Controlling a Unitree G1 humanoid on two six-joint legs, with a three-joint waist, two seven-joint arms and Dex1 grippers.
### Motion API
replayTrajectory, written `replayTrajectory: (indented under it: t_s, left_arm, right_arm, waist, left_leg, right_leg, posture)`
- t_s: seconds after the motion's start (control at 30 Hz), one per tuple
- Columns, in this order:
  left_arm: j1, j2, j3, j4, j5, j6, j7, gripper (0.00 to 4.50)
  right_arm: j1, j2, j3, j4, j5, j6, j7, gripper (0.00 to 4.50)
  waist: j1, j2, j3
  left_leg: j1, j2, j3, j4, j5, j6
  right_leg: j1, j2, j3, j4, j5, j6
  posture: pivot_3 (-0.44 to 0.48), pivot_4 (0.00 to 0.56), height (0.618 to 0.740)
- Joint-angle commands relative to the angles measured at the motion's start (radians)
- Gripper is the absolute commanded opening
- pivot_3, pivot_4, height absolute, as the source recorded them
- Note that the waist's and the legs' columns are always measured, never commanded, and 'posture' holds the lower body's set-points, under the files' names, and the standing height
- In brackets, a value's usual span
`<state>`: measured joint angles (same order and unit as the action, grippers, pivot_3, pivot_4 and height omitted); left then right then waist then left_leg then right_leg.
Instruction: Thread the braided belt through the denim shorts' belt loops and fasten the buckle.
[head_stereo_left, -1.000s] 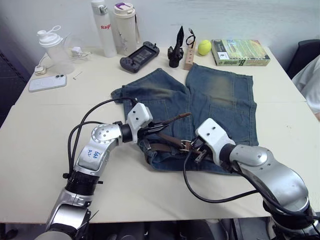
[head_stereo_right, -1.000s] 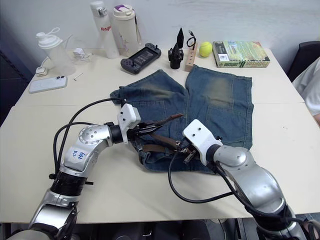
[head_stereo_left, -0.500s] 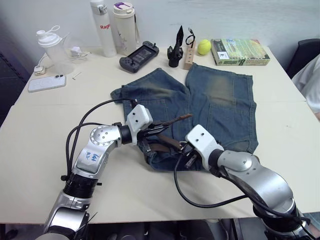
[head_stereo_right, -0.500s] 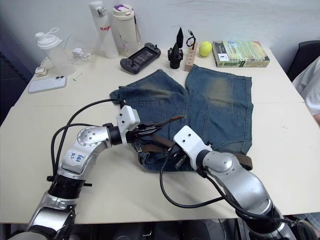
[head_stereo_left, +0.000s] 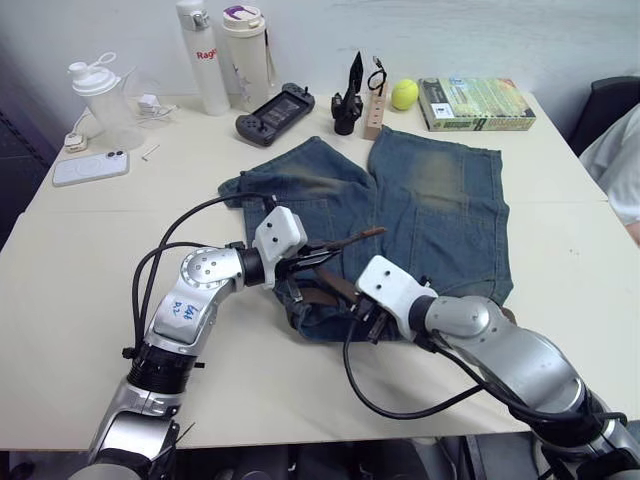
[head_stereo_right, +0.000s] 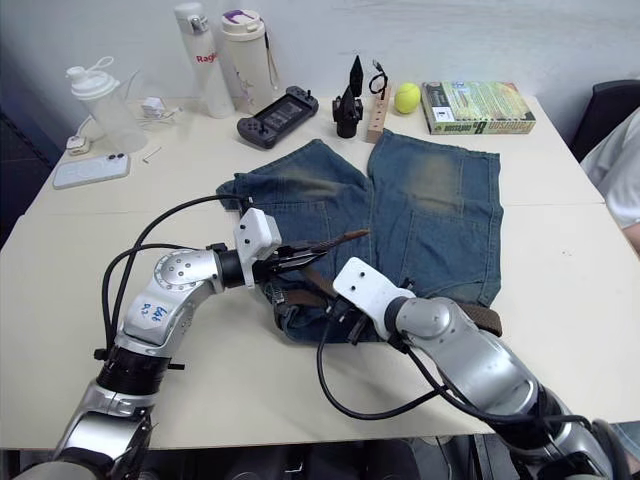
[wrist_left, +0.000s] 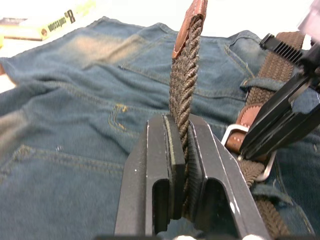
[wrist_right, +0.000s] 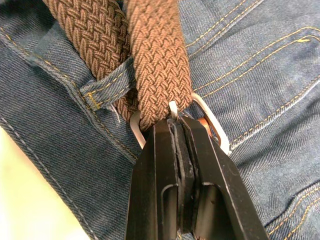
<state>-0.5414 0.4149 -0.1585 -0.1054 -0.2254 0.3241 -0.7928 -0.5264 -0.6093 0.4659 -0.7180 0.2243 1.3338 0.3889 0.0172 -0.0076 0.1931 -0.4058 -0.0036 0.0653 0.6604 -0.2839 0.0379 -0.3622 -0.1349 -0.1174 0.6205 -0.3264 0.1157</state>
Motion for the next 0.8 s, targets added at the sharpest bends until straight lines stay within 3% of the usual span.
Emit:
replayTrajectory:
  t_s: [0.03,0.2,0.6,0.8]
  left_arm:
    - [-0.033,0.002,0.013,-0.023,-0.008,-0.031,-0.014,0.0]
    - [-0.05,-0.002,0.017,-0.016,-0.01,-0.035,-0.022,0.0]
    - [-0.014,0.013,0.022,-0.013,-0.004,-0.029,-0.016,0.0]
    - [-0.016,0.011,0.021,-0.016,-0.006,-0.023,-0.011,0.0]
  right_arm:
    - [-0.01,-0.018,0.046,0.07,0.022,0.037,0.036,0.11]
    - [-0.038,-0.026,0.021,0.097,0.02,0.021,0.057,0.11]
    - [-0.057,-0.002,-0.167,-0.055,0.054,0.057,0.052,0.11]
    - [-0.069,0.006,-0.166,-0.048,0.056,0.053,0.038,0.11]
  waist:
    - [-0.003,0.0,0.0]
    - [-0.01,0.0,0.0]
    - [-0.015,0.0,0.0]
    - [-0.016,0.0,0.0]
  left_leg:
    - [0.0,0.0,0.0,0.0,0.0,0.0]
    - [0.001,0.0,0.0,0.0,0.0,0.0]
    - [-0.001,0.0,-0.001,0.0,0.0,0.0]
    - [-0.001,0.0,-0.001,0.0,0.0,0.0]
  right_leg:
    - [0.0,0.0,0.0,0.0,0.0,0.0]
    - [0.001,0.0,0.0,0.0,0.0,0.0]
    - [0.0,-0.001,0.0,0.0,0.0,0.0]
    - [-0.001,-0.001,0.001,0.0,0.0,0.0]
  posture:
    - [0.0,0.15,0.724]
    - [0.0,0.15,0.724]
    - [0.0,0.15,0.724]
    - [0.0,0.15,0.724]
